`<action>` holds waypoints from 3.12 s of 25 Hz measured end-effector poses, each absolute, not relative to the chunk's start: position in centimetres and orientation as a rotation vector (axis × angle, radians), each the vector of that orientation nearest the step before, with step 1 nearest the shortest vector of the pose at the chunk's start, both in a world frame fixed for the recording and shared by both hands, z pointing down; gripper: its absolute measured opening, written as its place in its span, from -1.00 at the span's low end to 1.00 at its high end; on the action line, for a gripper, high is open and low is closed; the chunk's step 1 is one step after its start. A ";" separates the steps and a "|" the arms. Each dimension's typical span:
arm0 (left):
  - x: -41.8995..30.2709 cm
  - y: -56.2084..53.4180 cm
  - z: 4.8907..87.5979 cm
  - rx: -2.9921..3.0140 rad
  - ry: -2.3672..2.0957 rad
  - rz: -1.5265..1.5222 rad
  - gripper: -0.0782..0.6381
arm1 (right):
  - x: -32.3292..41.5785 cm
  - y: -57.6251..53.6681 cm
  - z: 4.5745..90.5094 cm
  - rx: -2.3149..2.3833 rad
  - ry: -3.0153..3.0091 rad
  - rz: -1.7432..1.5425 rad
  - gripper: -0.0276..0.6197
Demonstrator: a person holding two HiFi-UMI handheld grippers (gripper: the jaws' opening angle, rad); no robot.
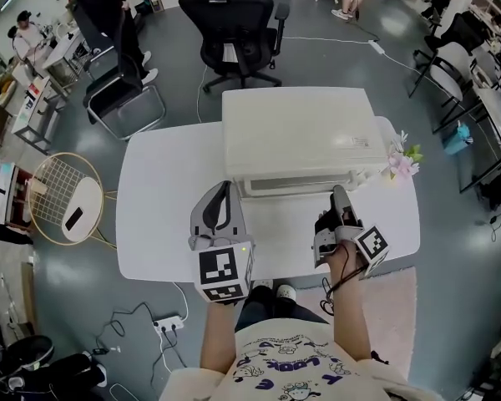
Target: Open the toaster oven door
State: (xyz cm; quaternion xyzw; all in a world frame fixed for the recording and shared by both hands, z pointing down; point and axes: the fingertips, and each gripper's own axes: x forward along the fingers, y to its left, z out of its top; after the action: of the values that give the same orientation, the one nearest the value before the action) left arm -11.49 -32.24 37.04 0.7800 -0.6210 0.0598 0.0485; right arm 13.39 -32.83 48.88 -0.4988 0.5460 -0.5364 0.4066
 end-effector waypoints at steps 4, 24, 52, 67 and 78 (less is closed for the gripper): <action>-11.7 -32.4 37.3 2.364 -1.903 0.191 -0.77 | 13.4 -33.6 49.1 -1.255 1.390 -1.351 -0.37; -13.1 -32.3 37.5 2.317 -1.942 0.188 -0.77 | 12.6 -35.2 50.0 -1.320 1.417 -1.389 -0.54; -10.9 -28.8 38.4 2.358 -1.876 0.189 -0.77 | 13.1 -28.9 52.1 -1.464 1.458 -1.432 -0.54; -9.8 -27.5 38.9 2.368 -1.849 0.203 -0.77 | 13.2 -25.3 54.1 -1.526 1.457 -1.491 -0.54; -8.4 -27.2 39.9 2.373 -1.819 0.215 -0.77 | 13.3 -22.6 56.7 -1.557 1.472 -1.551 -0.57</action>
State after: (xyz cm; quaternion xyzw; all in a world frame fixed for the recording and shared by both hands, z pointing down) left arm -8.41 -27.20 39.87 0.7895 -0.6053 0.0716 0.0718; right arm 13.26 -22.63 56.65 -0.5706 0.5395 -0.5684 0.2456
